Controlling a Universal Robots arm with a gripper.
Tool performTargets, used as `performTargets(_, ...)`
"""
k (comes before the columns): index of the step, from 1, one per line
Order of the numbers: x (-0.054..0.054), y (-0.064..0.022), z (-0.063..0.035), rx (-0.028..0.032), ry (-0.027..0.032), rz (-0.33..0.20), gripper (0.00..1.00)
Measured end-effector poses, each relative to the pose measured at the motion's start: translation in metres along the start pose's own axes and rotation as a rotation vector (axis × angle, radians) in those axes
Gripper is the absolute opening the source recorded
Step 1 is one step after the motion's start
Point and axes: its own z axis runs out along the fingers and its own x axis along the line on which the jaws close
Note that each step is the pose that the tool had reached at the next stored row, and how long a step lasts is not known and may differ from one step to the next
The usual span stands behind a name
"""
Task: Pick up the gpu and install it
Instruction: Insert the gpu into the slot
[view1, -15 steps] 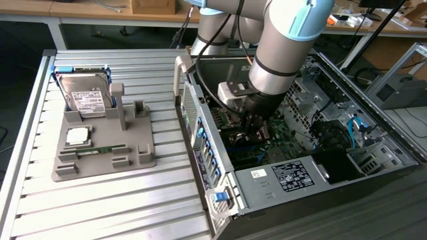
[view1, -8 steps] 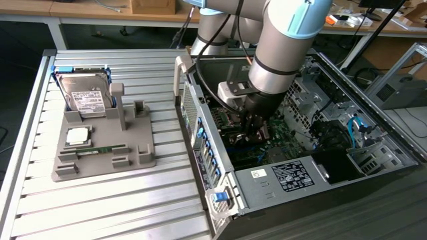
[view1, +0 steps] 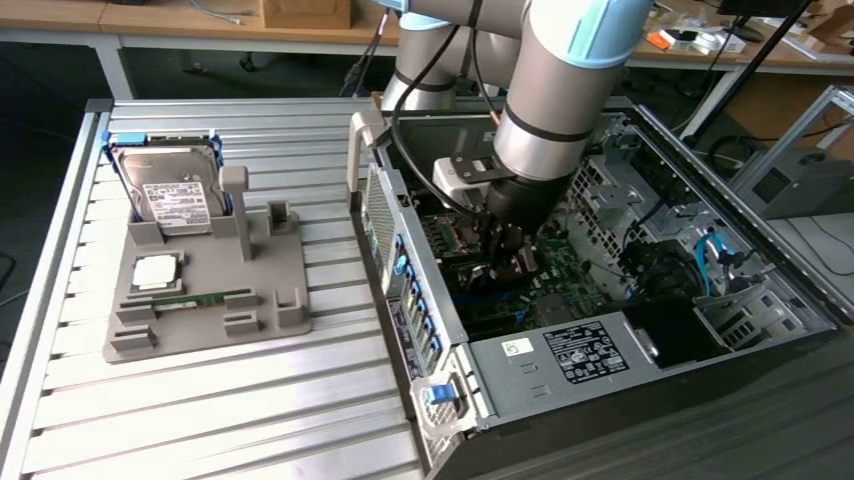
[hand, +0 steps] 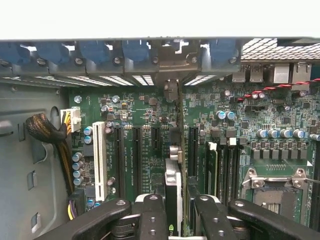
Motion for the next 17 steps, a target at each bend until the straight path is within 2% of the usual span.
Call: performTargets(17, 0.0000, 0.0000, -0.0016, 0.0002, -0.0004, 0.002, 0.27)
